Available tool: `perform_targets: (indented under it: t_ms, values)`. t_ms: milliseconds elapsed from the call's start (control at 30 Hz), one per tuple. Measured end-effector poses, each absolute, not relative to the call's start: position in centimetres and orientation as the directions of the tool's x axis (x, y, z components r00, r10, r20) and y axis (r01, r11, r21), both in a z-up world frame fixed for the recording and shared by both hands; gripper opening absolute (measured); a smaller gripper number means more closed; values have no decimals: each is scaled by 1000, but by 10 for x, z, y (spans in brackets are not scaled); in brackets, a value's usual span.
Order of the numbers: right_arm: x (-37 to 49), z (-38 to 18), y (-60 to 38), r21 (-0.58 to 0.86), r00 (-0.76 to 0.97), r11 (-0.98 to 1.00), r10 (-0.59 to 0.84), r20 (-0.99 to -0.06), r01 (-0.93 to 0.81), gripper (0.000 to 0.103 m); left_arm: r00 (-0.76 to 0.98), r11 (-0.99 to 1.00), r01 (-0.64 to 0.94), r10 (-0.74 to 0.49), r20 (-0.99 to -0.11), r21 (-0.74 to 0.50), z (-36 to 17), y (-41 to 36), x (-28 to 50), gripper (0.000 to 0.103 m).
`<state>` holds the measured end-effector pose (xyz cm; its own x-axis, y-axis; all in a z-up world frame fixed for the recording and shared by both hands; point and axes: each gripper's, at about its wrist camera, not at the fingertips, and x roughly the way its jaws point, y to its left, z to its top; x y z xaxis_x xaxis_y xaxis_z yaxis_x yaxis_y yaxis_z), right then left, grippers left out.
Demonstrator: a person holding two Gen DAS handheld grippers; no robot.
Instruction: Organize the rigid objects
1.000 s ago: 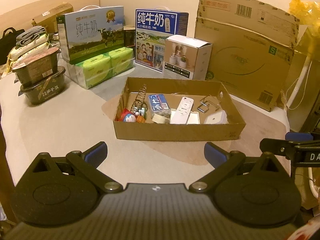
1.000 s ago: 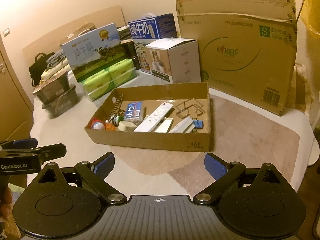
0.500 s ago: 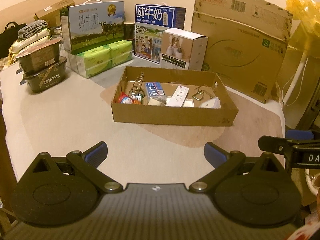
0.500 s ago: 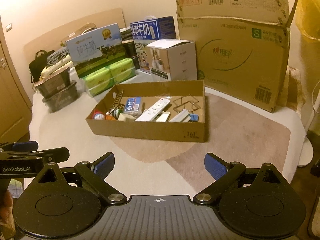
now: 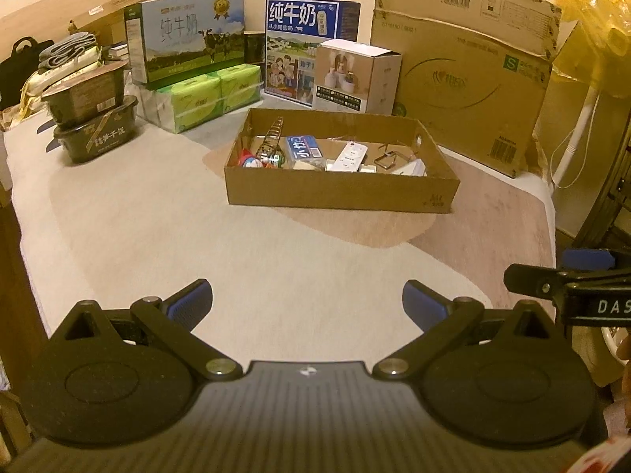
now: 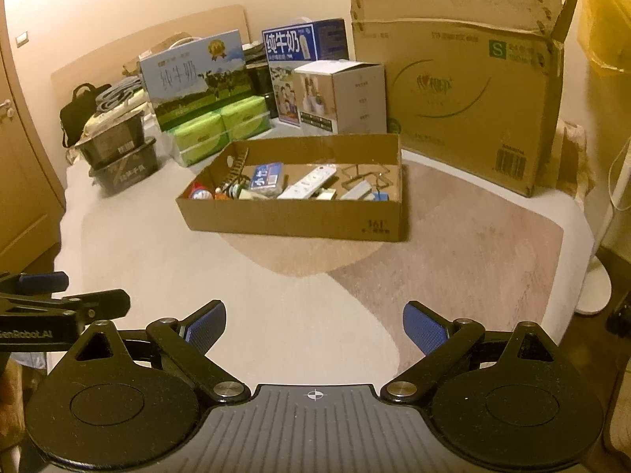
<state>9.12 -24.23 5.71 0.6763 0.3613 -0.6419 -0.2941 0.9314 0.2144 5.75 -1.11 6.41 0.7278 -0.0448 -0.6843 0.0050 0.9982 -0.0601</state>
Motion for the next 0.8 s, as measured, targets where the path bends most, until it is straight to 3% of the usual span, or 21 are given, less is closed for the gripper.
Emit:
perform_targets:
  t_ms: [800]
  values:
    - [51,54,-240,190,709,939,341,-618,-286,96,727,998,8,-48,-685,-61,60,-17,25,102]
